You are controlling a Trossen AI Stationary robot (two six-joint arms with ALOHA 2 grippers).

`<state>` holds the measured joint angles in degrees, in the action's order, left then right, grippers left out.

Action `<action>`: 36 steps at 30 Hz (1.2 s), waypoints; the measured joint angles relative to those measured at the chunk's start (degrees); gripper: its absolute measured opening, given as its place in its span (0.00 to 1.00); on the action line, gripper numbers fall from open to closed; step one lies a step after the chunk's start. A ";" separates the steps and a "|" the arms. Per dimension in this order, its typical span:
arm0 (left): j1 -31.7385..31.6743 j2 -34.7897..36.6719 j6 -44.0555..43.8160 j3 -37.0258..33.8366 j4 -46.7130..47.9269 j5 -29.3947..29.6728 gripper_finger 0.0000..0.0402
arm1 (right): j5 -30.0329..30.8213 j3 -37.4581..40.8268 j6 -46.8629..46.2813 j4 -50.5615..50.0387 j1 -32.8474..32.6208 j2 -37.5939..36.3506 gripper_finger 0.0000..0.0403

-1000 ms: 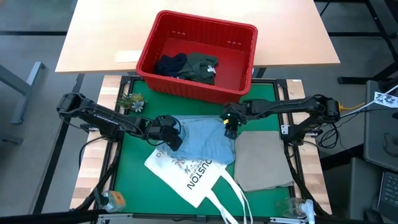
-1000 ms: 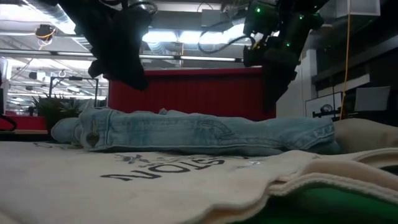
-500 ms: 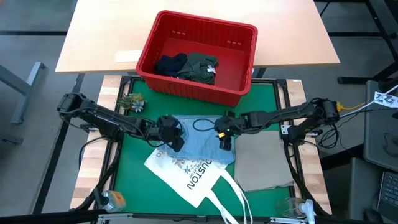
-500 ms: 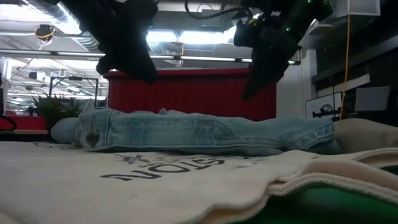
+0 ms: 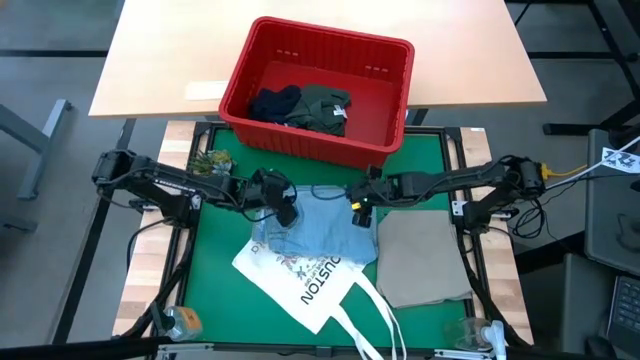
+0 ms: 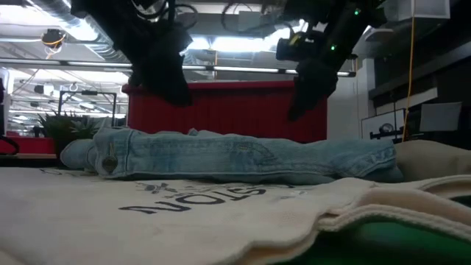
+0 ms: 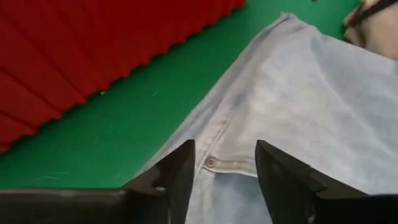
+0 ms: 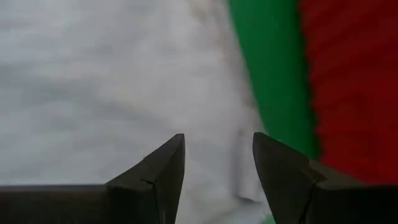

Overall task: Fold Laundry from Bin
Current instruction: Fold the light blue pants

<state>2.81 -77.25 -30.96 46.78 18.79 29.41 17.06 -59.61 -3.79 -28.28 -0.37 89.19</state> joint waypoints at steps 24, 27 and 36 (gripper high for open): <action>-5.42 0.02 -10.88 0.00 13.52 -29.32 0.44 | -16.89 0.02 -14.49 -19.90 8.27 -0.04 0.47; -5.42 0.46 -11.77 0.00 18.32 -30.98 0.44 | -18.37 0.00 -14.72 -19.92 8.27 -0.04 0.47; -5.42 4.99 -12.35 0.00 30.49 -29.87 0.44 | -18.65 0.02 -15.69 -21.15 8.27 -0.04 0.47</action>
<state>-2.61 -72.27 -43.31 46.78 49.28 -0.46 -1.58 -59.59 -19.49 -49.43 7.90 89.14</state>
